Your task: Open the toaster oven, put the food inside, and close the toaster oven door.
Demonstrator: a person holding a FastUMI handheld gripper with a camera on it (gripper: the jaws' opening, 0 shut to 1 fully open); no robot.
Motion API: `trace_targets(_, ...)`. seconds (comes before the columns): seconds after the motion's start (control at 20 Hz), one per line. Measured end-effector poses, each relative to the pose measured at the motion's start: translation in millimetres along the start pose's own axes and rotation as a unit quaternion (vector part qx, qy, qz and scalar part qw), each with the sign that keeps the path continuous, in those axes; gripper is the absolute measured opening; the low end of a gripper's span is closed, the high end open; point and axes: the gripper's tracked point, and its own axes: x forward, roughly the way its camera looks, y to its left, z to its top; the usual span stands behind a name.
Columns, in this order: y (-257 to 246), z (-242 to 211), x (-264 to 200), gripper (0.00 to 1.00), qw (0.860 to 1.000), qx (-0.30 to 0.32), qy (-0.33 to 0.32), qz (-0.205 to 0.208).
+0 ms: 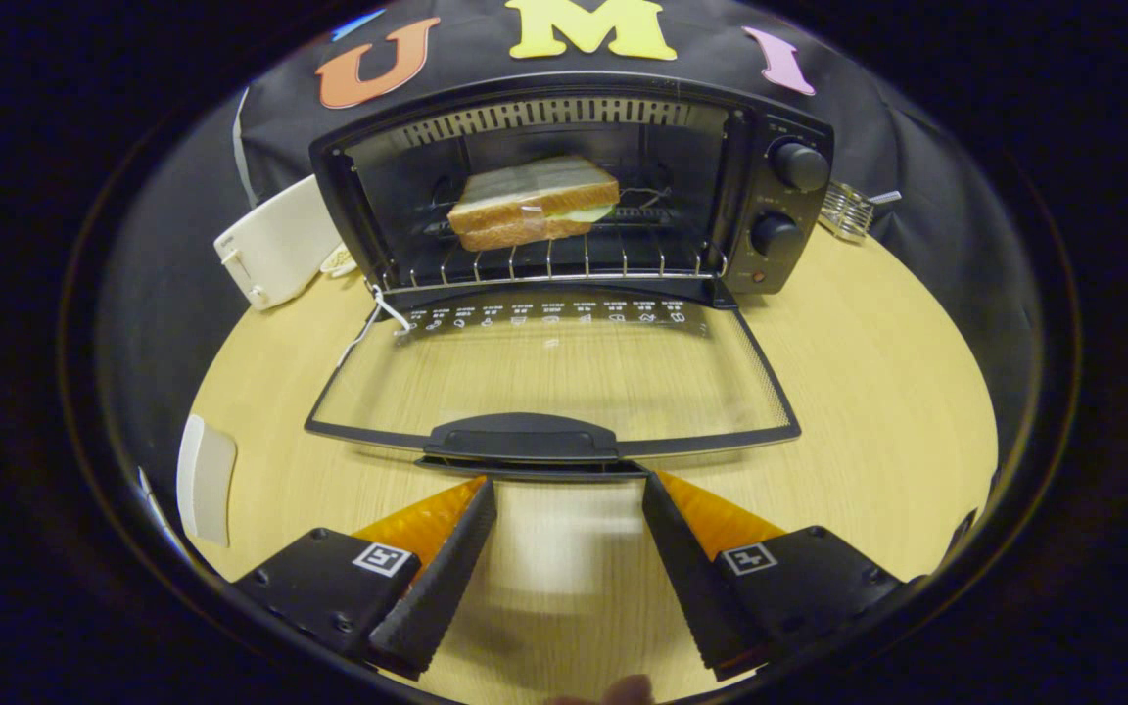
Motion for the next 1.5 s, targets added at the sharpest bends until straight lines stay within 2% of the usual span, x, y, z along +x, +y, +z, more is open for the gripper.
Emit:
trace_targets(0.15, 0.8, 9.2, -15.4, 0.99, 1.0, -0.002, -0.011, 0.005)
trace_targets(0.25, 3.5, 29.0, -37.7, 0.99, 0.999, -0.005, -0.044, 0.008)
trace_targets(0.4, 5.1, 95.4, -68.0, 0.99, 0.993, -0.029, -0.116, 0.004)
trace_targets(0.55, -2.0, 153.0, -85.8, 1.0, 0.986, -0.036, -0.16, -0.018)
trace_targets(0.7, 7.2, 216.3, -137.1, 1.0, 0.974, -0.019, -0.224, -0.019)
trace_targets(0.85, 23.5, 251.2, -199.4, 1.0, 0.961, -0.009, -0.276, -0.015)
trace_targets(1.0, 40.5, 268.2, -271.4, 1.0, 0.946, -0.009, -0.323, -0.003)
trace_targets(1.25, 58.6, 265.4, -375.1, 1.0, 0.923, -0.001, -0.384, 0.015)
trace_targets(1.5, 63.0, 230.9, -434.9, 1.0, 0.913, 0.017, -0.407, 0.022)
